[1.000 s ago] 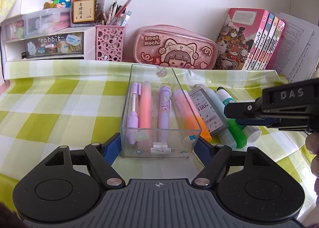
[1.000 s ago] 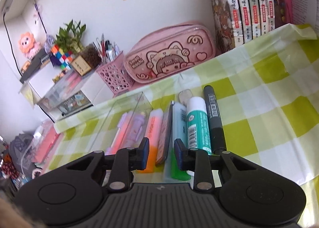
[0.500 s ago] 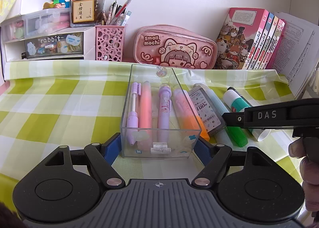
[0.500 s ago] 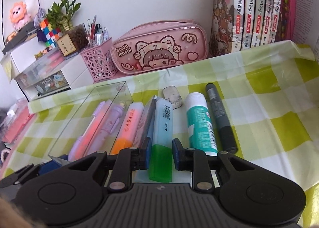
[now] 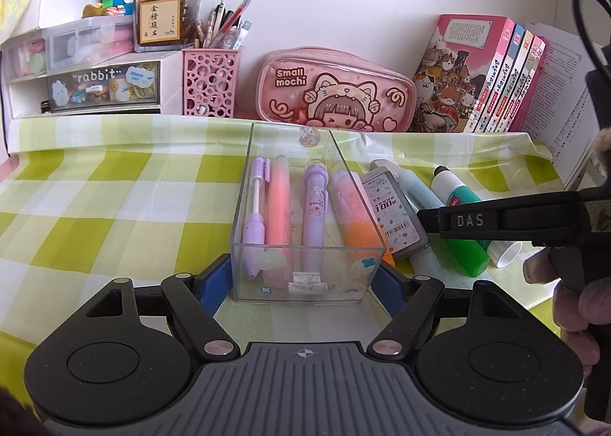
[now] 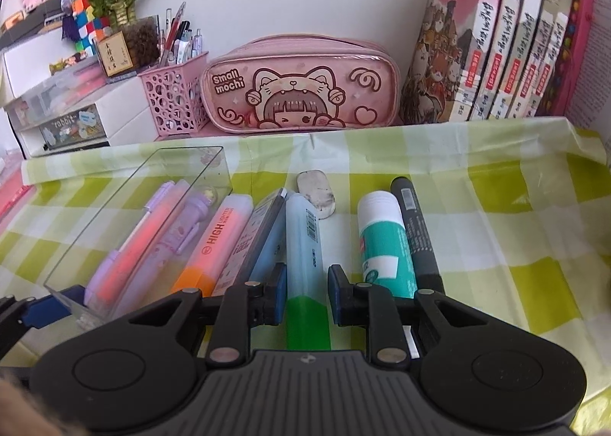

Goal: Organize stationery
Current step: 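Grasp the green-capped light blue highlighter with the right tool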

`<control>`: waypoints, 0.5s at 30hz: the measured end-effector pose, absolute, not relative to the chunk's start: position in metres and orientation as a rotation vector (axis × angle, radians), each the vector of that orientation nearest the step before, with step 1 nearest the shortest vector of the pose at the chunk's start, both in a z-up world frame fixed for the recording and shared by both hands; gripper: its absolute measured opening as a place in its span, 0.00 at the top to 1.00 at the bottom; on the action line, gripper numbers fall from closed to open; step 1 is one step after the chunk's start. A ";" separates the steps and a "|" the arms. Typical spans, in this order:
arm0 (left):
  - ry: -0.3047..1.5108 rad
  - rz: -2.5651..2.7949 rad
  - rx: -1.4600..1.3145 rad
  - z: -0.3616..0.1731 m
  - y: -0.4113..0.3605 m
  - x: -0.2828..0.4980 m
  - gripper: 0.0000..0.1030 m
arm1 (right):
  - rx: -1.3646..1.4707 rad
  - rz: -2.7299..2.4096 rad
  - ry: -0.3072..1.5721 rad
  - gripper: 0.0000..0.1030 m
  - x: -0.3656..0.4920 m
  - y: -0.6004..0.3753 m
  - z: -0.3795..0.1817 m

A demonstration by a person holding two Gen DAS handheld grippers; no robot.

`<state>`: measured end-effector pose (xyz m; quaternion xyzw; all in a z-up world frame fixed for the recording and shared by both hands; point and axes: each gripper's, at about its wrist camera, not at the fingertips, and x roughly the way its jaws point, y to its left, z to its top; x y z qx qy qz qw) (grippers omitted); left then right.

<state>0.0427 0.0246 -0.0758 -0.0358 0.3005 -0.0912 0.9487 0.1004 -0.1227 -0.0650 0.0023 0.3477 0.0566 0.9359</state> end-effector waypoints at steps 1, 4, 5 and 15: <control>0.611 -0.185 -0.073 -0.076 0.025 0.043 0.26 | -0.017 0.110 0.709 0.60 0.102 -0.120 -0.066; 0.612 -0.185 -0.073 -0.076 0.024 0.043 0.26 | -0.076 0.101 0.703 0.60 0.104 -0.113 -0.066; 0.612 -0.185 -0.073 -0.076 0.024 0.043 0.26 | -0.079 0.104 0.702 0.60 0.105 -0.112 -0.066; 0.611 -0.185 -0.073 -0.076 0.024 0.043 0.26 | -0.043 0.120 0.727 0.65 0.110 -0.115 -0.064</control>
